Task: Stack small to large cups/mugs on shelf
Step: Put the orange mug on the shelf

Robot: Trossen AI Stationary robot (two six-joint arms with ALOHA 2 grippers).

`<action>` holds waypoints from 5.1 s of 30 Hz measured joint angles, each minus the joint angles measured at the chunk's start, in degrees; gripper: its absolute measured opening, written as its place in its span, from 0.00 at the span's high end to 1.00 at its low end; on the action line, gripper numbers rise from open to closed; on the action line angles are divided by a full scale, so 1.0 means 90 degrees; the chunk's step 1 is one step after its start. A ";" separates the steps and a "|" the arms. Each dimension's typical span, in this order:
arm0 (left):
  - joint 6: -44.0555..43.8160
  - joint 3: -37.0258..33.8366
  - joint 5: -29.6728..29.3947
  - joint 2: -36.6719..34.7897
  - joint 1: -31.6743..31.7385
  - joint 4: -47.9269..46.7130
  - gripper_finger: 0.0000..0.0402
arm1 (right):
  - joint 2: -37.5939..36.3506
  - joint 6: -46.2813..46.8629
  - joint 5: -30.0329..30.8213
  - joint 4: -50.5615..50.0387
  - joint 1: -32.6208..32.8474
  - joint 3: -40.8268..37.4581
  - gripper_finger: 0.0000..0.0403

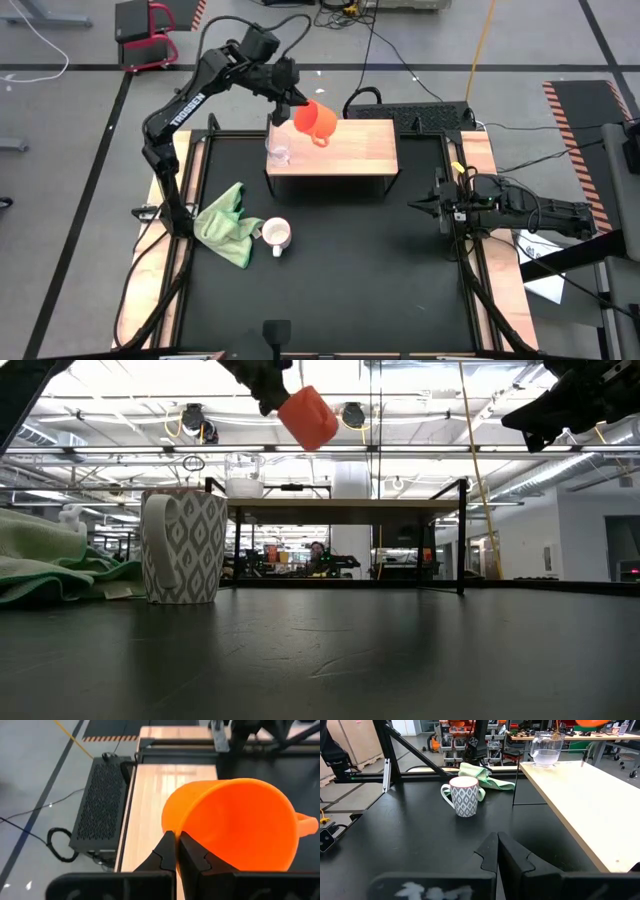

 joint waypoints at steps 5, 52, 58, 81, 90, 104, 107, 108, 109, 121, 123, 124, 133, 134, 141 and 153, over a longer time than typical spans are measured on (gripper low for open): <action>0.0029 0.0000 -0.0258 0.0202 -0.0084 0.0161 1.00 | 0.0000 -0.0002 0.0000 0.0013 0.0002 0.0000 1.00; 0.0983 -0.0007 -0.1413 0.0872 -0.0714 -0.1283 1.00 | 0.0002 -0.0027 0.0002 0.0021 0.0000 0.0000 1.00; 0.0974 -0.0007 -0.1505 0.0865 -0.0729 -0.1283 1.00 | 0.0002 -0.0027 0.0002 0.0018 0.0002 0.0000 1.00; 0.1220 -0.0005 -0.1766 0.0855 -0.0996 -0.1284 1.00 | 0.0002 -0.0027 0.0002 0.0043 0.0001 0.0000 1.00; 0.1211 0.0016 -0.1825 0.1061 -0.1078 -0.1220 1.00 | 0.0002 -0.0024 0.0002 0.0042 0.0000 0.0000 1.00; 0.1160 0.0268 -0.2169 0.1299 -0.0995 -0.1181 1.00 | 0.0002 -0.0005 0.0002 0.0040 0.0000 0.0000 1.00; 0.1245 0.0357 -0.2275 0.1309 -0.1069 -0.1171 1.00 | 0.0002 -0.0010 0.0002 0.0040 0.0001 0.0000 1.00; 0.1245 0.0361 -0.2313 0.1309 -0.1093 -0.1168 1.00 | 0.0002 -0.0012 0.0002 0.0040 0.0002 0.0000 1.00; 0.1252 0.0362 -0.2350 0.1309 -0.1108 -0.1166 1.00 | 0.0001 -0.0015 0.0002 0.0040 0.0002 0.0000 1.00; 0.1296 0.0381 -0.2437 0.1391 -0.1187 -0.1108 1.00 | 0.0002 -0.0024 0.0002 0.0040 0.0001 0.0000 1.00; 0.1294 0.0381 -0.2435 0.1394 -0.1188 -0.1083 1.00 | 0.0002 -0.0024 0.0002 0.0040 0.0002 0.0000 1.00; 0.1296 0.0379 -0.2435 0.1394 -0.1199 -0.1072 1.00 | 0.0002 -0.0024 0.0002 0.0040 0.0000 0.0000 1.00; 0.1343 0.0372 -0.2440 0.1406 -0.1367 -0.0896 1.00 | 0.0002 -0.0021 0.0002 0.0040 0.0000 0.0000 1.00; 0.1345 0.0372 -0.2439 0.1417 -0.1390 -0.0868 1.00 | 0.0002 -0.0006 0.0002 0.0041 0.0002 0.0000 1.00; 0.1299 0.0383 -0.2437 0.1561 -0.1419 -0.0735 1.00 | 0.0002 -0.0005 0.0000 0.0040 0.0002 0.0000 1.00; 0.1238 0.0381 -0.2462 0.1603 -0.1426 -0.0722 1.00 | 0.0002 0.0017 0.0000 0.0038 0.0002 0.0000 1.00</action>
